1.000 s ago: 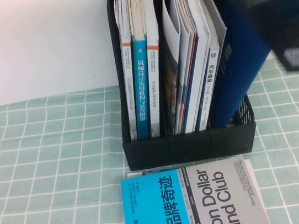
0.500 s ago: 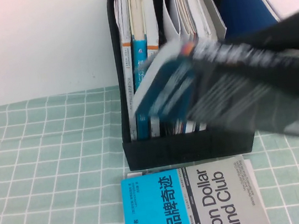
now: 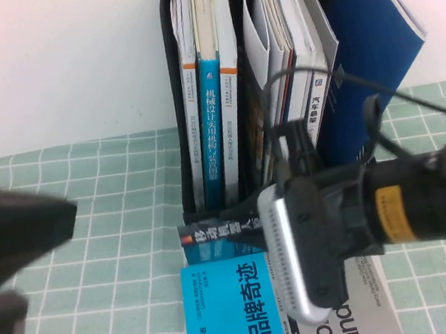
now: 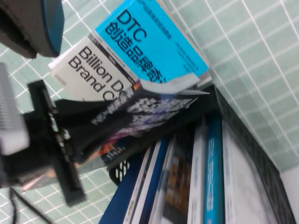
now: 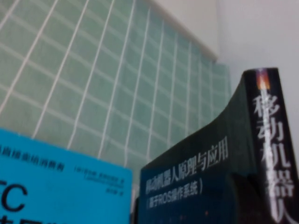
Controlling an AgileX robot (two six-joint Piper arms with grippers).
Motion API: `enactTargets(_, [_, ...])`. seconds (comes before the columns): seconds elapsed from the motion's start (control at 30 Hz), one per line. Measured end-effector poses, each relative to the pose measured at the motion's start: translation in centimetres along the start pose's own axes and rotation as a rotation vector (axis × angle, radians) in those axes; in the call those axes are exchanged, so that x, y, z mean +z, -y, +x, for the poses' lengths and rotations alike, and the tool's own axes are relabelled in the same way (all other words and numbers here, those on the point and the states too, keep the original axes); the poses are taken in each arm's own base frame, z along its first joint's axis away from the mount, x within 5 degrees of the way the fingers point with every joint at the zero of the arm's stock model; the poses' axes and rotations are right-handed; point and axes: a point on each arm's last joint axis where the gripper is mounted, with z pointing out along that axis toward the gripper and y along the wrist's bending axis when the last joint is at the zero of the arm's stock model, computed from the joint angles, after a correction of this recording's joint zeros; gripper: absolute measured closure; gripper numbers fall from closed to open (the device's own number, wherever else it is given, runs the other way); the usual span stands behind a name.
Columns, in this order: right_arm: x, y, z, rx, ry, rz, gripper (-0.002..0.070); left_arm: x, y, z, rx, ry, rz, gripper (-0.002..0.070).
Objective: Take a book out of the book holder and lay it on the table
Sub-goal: Place the picked book on the book
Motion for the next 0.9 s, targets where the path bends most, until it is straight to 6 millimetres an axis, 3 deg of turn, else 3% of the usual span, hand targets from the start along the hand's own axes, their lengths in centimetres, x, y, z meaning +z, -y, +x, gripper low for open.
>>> enactTargets(0.23, [3.0,-2.2,1.3,0.103,0.024,-0.152,0.0543,0.4,-0.7,2.8,-0.078,0.000,0.000,0.0678])
enactTargets(0.6, [6.9,-5.5,3.4,0.338,-0.023,-0.324,0.0542,0.5,-0.6,3.0,-0.104,0.007,0.012,0.0678])
enactTargets(0.67, [7.4,-6.0,3.7,0.389,-0.036,-0.347,0.0508,0.5,-0.6,3.0,-0.104,0.007,0.012,0.0678])
enactTargets(0.83, [7.5,-6.5,3.7,0.529,-0.039,-0.387,0.0269,0.5,-0.6,3.0,-0.106,0.008,0.013,0.0678])
enactTargets(0.9, [7.0,-6.4,2.8,0.546,0.013,-0.423,0.0241,0.5,-0.6,3.0,-0.099,0.008,0.013,0.0678])
